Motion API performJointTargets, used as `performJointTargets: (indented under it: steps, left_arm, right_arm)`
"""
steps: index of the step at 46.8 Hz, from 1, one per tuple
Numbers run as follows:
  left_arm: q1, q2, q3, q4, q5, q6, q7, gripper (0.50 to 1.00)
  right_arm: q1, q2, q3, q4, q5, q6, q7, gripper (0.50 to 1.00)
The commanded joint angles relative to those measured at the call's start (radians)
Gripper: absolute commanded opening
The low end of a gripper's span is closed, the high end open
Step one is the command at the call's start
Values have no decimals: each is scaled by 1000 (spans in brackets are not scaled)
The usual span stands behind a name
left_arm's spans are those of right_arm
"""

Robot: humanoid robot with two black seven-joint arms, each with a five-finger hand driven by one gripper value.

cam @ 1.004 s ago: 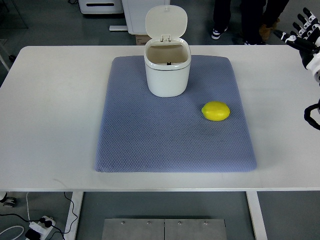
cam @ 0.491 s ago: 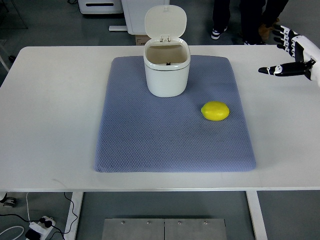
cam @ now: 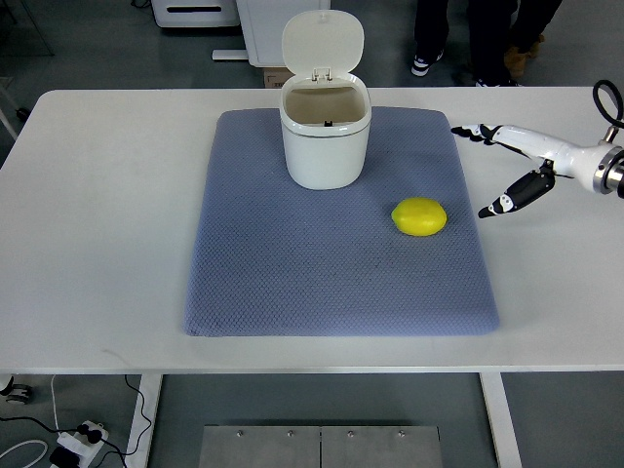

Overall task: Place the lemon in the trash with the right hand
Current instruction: 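Reach the open right hand toward the yellow lemon on the mat, then close the right hand fingers around the yellow lemon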

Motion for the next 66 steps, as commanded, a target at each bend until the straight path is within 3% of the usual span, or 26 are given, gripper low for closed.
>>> performJointTargets:
  steps: [1,18,32,37,48,53,59,66]
  left_arm:
    - [0,0,0,-1,1,0,0,1000]
    - [0,0,0,1,-1,0,0,1000]
    - [0,0,0,1,-1,0,0,1000]
    - [0,0,0,-1,1,0,0,1000]
    - [0,0,0,1,1,0,0,1000]
    - [0,0,0,1,1,0,0,1000]
    - [0,0,0,1,1,0,0,1000]
    - [0,0,0,1,1,0,0,1000]
  right_arm:
    - [53,20,-60,0,4,8,-14,1000]
    - [122,95,-120,3,105,45,-278,1000]
    - [170,66,-120,179,195,34,-316,1000]
    - [159,72,-119,181,234,10,-324,1000]
    - [110,147,-117,176,267,-117,-333,989]
    - [98,161,-117,176,267,-130,-331,981]
    - [93,166,-117,175,258,-136,-324,920]
    - [75,180,-119,155,246,-137,-321,912]
